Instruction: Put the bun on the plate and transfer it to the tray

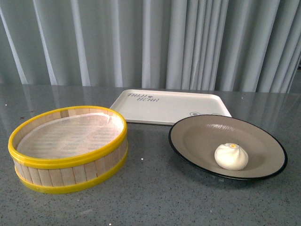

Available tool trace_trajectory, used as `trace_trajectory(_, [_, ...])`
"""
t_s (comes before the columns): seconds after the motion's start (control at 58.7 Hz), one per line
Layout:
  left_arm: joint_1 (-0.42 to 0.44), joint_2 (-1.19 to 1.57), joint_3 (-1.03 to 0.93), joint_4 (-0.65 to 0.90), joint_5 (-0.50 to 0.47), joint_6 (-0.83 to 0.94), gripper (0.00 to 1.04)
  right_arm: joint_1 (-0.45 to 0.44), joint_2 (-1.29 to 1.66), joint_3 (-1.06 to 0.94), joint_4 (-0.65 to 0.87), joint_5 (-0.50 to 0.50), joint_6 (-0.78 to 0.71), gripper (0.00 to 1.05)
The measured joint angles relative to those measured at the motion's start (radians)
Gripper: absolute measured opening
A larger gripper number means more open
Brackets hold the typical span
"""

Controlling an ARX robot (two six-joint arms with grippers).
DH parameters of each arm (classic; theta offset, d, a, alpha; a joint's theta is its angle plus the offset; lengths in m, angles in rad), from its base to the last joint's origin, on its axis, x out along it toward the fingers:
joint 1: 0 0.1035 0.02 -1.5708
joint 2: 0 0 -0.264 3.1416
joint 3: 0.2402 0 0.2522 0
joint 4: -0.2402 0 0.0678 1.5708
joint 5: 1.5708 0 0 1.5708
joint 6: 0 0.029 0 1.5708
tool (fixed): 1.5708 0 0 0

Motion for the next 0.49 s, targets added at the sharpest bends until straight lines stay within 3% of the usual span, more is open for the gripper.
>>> trace_trajectory(0.222, [0.0, 0.0, 0.0, 0.0, -0.001, 0.0, 0.98, 0.026, 0.404, 0.101, 0.268, -0.078, 0.379, 0.96])
trace_trajectory(0.494, [0.0, 0.0, 0.0, 0.0, 0.0, 0.0, 0.98, 0.097, 0.744, 0.185, 0.342, -0.124, 0.646, 0.96])
